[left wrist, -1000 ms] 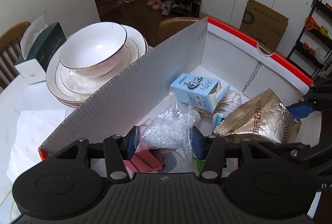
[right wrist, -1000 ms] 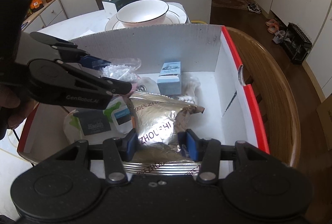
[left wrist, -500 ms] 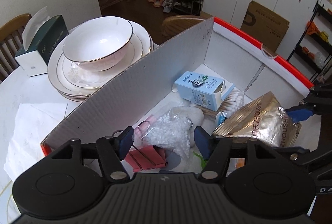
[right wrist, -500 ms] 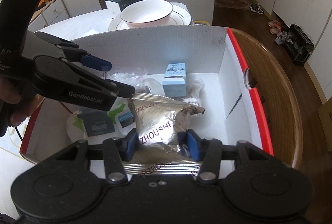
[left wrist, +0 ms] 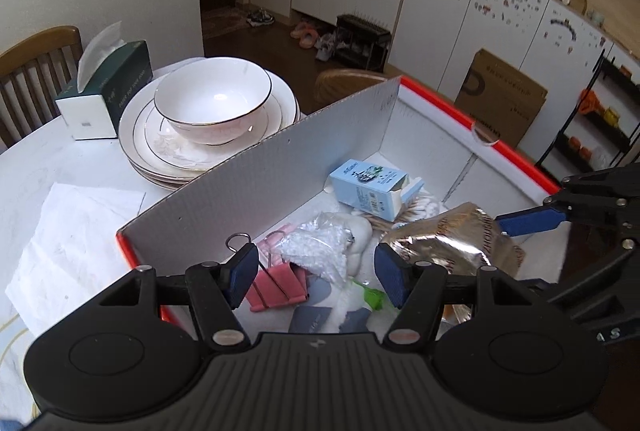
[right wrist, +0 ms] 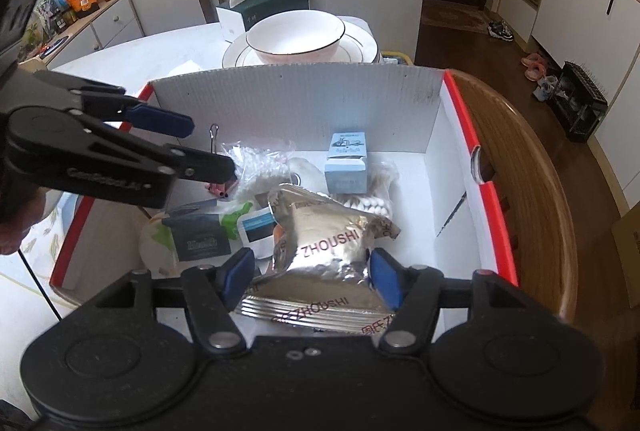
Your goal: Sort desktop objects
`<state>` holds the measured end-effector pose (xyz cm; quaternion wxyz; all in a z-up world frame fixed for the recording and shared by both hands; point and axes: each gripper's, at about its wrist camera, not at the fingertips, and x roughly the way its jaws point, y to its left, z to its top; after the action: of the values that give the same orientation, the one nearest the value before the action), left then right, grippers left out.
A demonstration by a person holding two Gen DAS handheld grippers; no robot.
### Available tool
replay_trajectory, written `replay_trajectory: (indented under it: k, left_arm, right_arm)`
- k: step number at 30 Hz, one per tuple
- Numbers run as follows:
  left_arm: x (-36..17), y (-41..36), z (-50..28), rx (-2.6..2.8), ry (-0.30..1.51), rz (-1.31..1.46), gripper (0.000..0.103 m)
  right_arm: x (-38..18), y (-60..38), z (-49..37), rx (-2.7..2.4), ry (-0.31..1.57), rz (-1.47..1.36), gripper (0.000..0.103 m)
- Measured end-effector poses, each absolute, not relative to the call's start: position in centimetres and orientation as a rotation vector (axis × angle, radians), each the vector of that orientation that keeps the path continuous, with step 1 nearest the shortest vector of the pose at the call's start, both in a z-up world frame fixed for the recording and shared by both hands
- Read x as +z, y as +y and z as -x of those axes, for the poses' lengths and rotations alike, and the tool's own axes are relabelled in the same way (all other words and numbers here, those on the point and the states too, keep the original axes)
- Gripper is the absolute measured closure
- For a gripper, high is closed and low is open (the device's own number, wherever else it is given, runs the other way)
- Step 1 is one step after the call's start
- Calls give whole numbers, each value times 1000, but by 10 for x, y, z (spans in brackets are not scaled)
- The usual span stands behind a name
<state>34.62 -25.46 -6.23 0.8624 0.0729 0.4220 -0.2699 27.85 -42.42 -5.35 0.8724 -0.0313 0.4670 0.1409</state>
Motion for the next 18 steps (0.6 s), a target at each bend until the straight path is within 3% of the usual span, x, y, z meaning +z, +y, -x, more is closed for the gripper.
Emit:
replay_trajectory:
  k: [7, 18]
  left_arm:
    - [-47, -240, -320, -560, 818, -92, 39]
    - [-28, -221, -276, -581, 753, -72, 26]
  right_arm:
    - [-40, -427, -265, 265, 936, 60, 37]
    - [-17, -421, -234, 234, 858, 21, 36]
